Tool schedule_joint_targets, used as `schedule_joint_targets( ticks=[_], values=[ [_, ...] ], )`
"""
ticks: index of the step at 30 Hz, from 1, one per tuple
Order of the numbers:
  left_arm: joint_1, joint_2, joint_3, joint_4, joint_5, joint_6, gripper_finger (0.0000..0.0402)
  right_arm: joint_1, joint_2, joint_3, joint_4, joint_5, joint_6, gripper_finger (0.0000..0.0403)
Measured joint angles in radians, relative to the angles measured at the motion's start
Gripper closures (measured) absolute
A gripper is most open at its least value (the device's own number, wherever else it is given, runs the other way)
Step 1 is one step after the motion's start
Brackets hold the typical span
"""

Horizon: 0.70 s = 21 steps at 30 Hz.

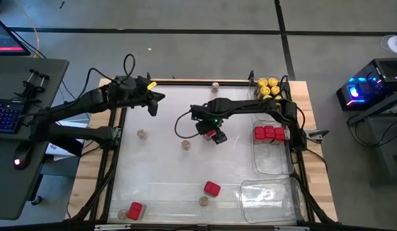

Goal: Sort spices by type
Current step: Put the red seasoning can into the middle transparent bin

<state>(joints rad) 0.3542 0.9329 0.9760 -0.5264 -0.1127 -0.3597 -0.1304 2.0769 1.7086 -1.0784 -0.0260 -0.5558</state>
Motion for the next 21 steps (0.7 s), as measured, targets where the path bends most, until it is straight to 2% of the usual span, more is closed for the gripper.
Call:
schedule_joint_targets(
  ticks=[4,7,10,13,16,21],
  values=[
    [0.000,0.000,0.000,0.000,0.002,0.023,0.0401,0.011,0.000,-0.018,0.035,0.002,0.003,0.0060],
    [0.000,0.000,0.000,-0.001,0.002,0.023,0.0401,0.015,0.000,-0.022,0.013,0.018,0.006,0.0085],
    [0.000,0.000,0.000,-0.001,0.002,0.023,0.0401,0.015,0.000,-0.023,0.012,0.062,0.006,0.0131],
    [0.000,0.000,0.000,-0.001,0.002,0.024,0.0401,0.015,0.000,-0.022,0.007,0.098,0.048,0.0194],
    [0.000,0.000,0.000,-0.001,0.002,0.026,0.0401,0.012,-0.008,-0.022,-0.024,0.079,0.148,0.0194],
    [0.002,0.000,0.001,0.019,-0.005,0.059,0.0401,0.000,-0.078,-0.022,-0.076,0.017,0.403,0.0194]
  ],
)
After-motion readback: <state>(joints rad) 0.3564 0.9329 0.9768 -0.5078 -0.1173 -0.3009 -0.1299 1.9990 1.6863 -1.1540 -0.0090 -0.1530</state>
